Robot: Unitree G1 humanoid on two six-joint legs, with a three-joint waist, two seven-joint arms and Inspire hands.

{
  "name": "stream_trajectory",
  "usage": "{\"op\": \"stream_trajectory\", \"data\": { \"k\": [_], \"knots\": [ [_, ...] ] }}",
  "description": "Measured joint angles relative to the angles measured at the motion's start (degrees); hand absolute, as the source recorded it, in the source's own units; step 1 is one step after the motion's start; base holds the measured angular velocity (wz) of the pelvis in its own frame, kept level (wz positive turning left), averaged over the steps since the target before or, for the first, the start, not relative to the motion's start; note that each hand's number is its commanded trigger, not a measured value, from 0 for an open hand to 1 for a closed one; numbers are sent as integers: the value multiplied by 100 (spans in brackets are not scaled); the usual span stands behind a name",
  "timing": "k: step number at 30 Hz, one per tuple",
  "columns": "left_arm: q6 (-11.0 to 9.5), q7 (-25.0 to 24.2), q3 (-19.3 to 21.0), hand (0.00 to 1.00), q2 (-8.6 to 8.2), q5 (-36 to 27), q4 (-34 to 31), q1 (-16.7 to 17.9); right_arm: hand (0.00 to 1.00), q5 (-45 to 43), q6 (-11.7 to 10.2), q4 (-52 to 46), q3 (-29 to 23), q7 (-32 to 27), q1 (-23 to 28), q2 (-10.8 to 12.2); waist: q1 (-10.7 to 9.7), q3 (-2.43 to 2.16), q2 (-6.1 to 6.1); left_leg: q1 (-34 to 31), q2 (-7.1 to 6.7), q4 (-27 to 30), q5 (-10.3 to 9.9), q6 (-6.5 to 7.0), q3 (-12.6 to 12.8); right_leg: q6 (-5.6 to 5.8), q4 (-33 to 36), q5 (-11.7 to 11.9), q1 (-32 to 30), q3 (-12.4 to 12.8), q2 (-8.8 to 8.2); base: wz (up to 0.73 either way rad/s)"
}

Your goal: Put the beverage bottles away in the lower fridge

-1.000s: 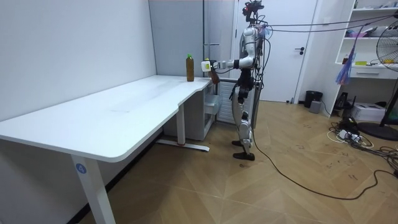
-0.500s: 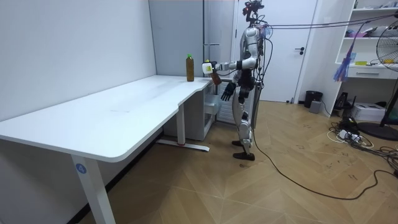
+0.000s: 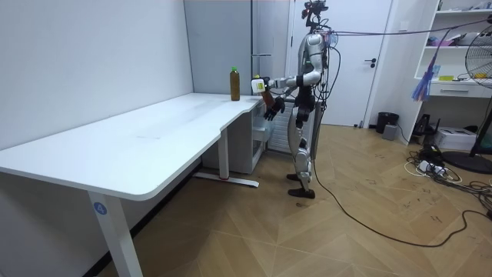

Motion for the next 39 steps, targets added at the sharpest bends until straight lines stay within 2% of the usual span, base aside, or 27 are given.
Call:
{"op": "stream_trajectory", "data": {
  "k": [7, 11, 15, 19, 32, 39],
  "knots": [
    [-70, -8, -159, 100, 44, -3, 21, 1, 0, 246, -4, -24, 168, 417, -8, -9, 58, -3, -9, 13, 6, -6, 0, 0, -7, 0, 0, 0, 13, -4, -12, 0],
    [-148, -16, -202, 100, -1, 2, 24, 1, 0, 271, -5, -459, 183, 775, 44, -10, 100, 9, -22, 7, 2, 12, 0, 0, -77, 0, 2, 0, 34, -5, -10, 6],
    [-153, -92, -318, 100, -36, 3, 25, 1, 0, 650, 0, -629, 340, 1116, 27, -4, 147, 50, -87, -7, 1, 35, 0, 0, -97, 0, 4, 0, 44, 2, -10, 3],
    [-153, -227, -345, 100, -68, 7, 26, 1, 0, 830, 26, -643, 475, 1438, 30, 90, 145, 63, -126, -48, -5, 31, 0, 0, -98, 0, 6, 0, 20, 1, -18, 0],
    [-153, -274, -711, 100, 21, 7, 36, 10, 0, 1473, 209, -559, 519, 1609, 34, 40, 108, 50, -154, -87, -4, 64, 0, -1, -111, 0, 1, 0, 0, -17, -14, 1],
    [-153, -410, -852, 100, 26, 9, 297, -2, 0, 2308, 272, -461, 625, 1549, 47, 53, 92, 48, -143, -23, -6, 39, 0, -1, -98, 0, 3, 0, 50, -11, -14, 0]
  ]
}}
